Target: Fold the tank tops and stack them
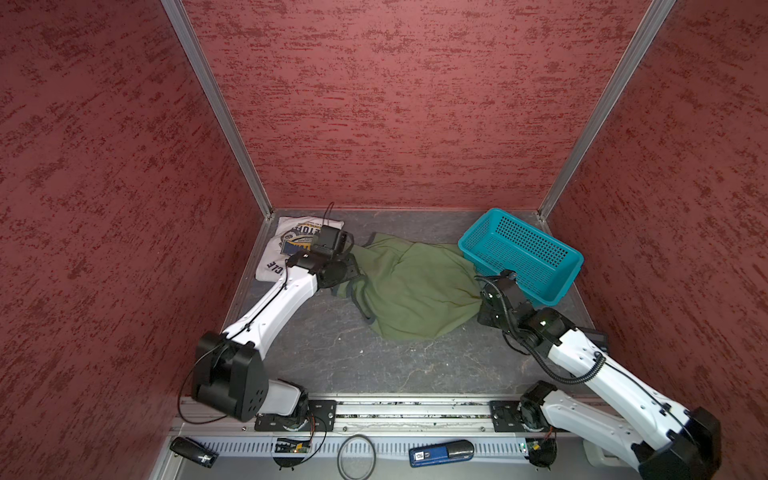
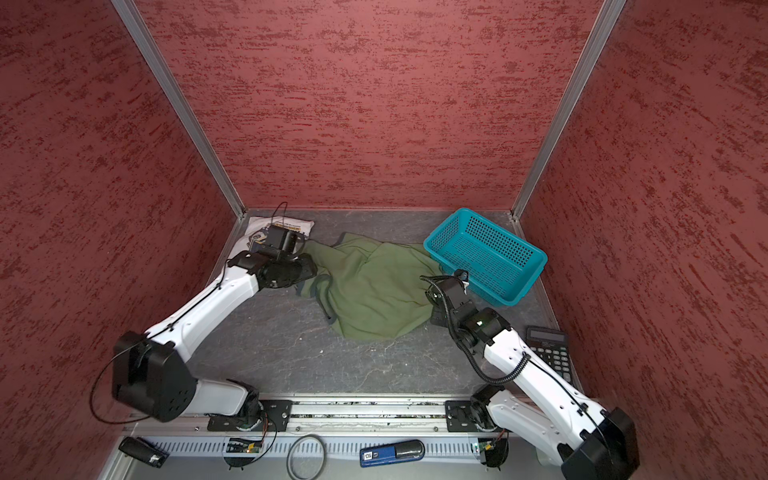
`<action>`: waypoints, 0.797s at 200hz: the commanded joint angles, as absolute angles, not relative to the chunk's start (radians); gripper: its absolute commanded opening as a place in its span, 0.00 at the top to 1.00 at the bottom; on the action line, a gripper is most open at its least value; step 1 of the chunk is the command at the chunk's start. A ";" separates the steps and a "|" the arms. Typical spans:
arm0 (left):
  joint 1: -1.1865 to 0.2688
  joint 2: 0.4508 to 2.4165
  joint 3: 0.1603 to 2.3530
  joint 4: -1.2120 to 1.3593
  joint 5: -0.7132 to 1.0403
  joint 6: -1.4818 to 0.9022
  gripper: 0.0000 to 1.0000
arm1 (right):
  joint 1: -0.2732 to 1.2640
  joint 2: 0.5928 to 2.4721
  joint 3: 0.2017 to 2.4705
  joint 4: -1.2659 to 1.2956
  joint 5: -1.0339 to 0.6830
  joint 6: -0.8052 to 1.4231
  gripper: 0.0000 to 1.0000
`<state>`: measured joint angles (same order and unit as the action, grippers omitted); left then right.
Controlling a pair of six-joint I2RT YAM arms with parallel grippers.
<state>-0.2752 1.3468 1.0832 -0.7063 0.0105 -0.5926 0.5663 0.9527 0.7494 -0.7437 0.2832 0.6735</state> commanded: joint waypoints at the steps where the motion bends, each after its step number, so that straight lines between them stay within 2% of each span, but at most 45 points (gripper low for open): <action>1: -0.190 1.325 0.939 -0.616 0.096 -0.718 0.41 | 0.558 0.960 0.736 -0.702 0.267 0.677 1.00; 46: -0.143 1.438 0.895 -0.499 0.190 -0.740 0.45 | 0.558 0.947 0.734 -0.710 0.269 0.673 1.00; 109: -0.143 1.625 0.937 -0.448 0.135 -0.724 0.56 | 0.557 0.923 0.717 -0.722 0.270 0.682 1.00; 123: -0.141 1.652 0.945 -0.440 0.128 -0.721 0.63 | 0.557 0.923 0.719 -0.726 0.271 0.681 1.00; 159: -0.134 1.642 0.954 -0.429 0.129 -0.696 0.90 | 0.554 0.919 0.734 -0.737 0.289 0.681 1.00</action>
<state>-0.1440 1.6592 0.9287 -0.4541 0.1474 -0.7174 0.5655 0.9340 0.7223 -0.7277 0.2718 0.6735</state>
